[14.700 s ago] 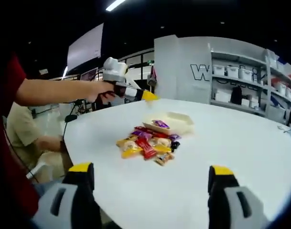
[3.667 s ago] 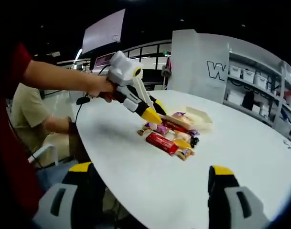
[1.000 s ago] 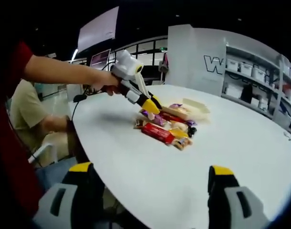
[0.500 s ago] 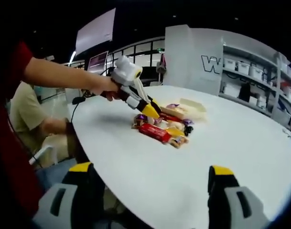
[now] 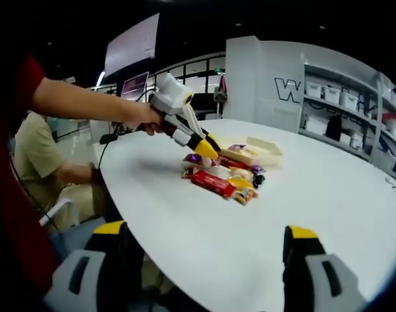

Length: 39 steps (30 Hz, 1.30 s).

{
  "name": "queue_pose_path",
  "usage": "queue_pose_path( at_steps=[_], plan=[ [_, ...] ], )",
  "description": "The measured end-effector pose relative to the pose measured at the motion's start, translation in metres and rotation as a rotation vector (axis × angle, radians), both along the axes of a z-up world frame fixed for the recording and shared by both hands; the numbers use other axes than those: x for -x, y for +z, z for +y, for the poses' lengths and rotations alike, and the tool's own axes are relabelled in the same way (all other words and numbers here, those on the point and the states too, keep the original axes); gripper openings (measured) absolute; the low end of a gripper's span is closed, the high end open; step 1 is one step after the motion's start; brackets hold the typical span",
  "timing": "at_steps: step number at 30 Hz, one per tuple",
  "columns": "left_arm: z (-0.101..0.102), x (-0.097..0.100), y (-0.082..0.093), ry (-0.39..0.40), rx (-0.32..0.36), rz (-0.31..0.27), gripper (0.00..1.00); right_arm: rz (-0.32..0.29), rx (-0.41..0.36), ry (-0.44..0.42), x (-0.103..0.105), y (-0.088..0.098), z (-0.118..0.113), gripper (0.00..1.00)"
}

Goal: Place the target food into the container with the food tongs after gripping and lifting it, then release it inside without dropping or visibly crushing the food.

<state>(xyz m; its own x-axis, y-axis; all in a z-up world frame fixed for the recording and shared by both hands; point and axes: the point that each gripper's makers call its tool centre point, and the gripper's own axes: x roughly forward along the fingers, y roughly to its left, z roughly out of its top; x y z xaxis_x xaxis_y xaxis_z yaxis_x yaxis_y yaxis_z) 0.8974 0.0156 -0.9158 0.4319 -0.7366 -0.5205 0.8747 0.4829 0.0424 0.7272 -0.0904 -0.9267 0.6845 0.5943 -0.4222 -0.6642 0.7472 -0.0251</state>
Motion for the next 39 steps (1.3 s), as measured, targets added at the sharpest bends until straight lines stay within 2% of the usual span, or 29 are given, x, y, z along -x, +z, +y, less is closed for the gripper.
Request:
queue_pose_path(
  at_steps=[3,4,5,6,9,13,25,32,37,39],
  plan=[
    [0.001,-0.002,0.012,0.004,0.012,-0.001,0.23,-0.004,0.004,-0.002,0.000,0.001,0.000,0.99],
    [0.001,-0.001,0.016,-0.008,0.011,0.024,0.23,-0.006,0.005,-0.002,0.001,0.001,-0.001,0.99],
    [0.002,-0.002,0.020,-0.006,0.006,0.018,0.23,-0.008,0.004,-0.002,0.001,0.002,-0.001,0.99],
    [0.004,-0.005,0.026,-0.005,-0.003,-0.012,0.23,-0.010,0.002,-0.001,0.001,0.003,-0.001,0.99],
    [0.006,-0.006,0.032,-0.004,-0.001,-0.003,0.23,-0.013,0.004,0.000,0.003,0.003,-0.001,0.99],
    [0.007,-0.007,0.037,-0.008,-0.015,-0.028,0.23,-0.018,0.004,-0.002,0.006,0.005,-0.002,0.99],
    [0.011,-0.023,0.077,0.026,0.014,-0.081,0.23,-0.030,-0.013,-0.015,0.008,0.012,-0.007,0.99],
    [0.010,-0.032,0.088,0.029,0.001,-0.112,0.23,-0.026,-0.009,-0.017,0.008,0.010,-0.008,0.99],
    [0.006,-0.041,0.097,0.029,-0.010,-0.159,0.23,-0.021,-0.009,-0.016,0.006,0.008,-0.007,0.99],
    [0.004,-0.047,0.102,0.037,0.008,-0.155,0.23,-0.018,-0.007,-0.020,0.005,0.007,-0.009,0.99]
  ],
)
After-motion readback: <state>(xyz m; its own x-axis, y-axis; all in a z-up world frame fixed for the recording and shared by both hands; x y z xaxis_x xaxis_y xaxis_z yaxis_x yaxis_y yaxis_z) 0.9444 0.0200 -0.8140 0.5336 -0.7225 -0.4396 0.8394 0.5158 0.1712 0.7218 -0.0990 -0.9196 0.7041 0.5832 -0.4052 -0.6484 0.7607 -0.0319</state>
